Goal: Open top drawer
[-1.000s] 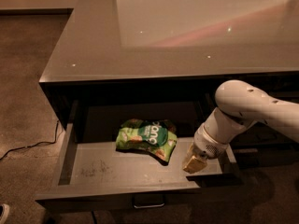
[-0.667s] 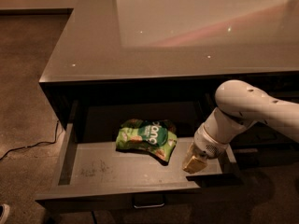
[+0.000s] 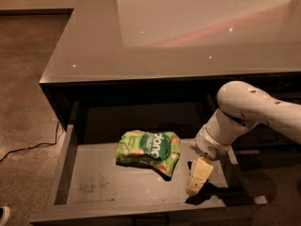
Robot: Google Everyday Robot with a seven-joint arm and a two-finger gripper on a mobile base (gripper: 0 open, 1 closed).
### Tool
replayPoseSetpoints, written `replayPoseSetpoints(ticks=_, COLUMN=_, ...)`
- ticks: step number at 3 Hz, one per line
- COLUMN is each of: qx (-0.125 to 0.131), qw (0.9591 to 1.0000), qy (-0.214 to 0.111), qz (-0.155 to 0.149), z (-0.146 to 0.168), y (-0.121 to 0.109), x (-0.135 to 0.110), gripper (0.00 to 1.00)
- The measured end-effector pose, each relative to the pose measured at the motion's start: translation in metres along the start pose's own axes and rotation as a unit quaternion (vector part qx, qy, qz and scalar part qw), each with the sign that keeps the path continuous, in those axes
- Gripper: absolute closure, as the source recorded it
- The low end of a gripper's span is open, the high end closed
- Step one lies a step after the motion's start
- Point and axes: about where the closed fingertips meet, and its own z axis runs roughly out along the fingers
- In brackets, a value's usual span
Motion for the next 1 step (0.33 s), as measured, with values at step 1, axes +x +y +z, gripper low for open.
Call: replayPoseSetpoints(ticks=1, qx=0.0, qw=1.0, qy=0.0, qz=0.0, z=0.0, y=0.0, x=0.0, gripper=0.0)
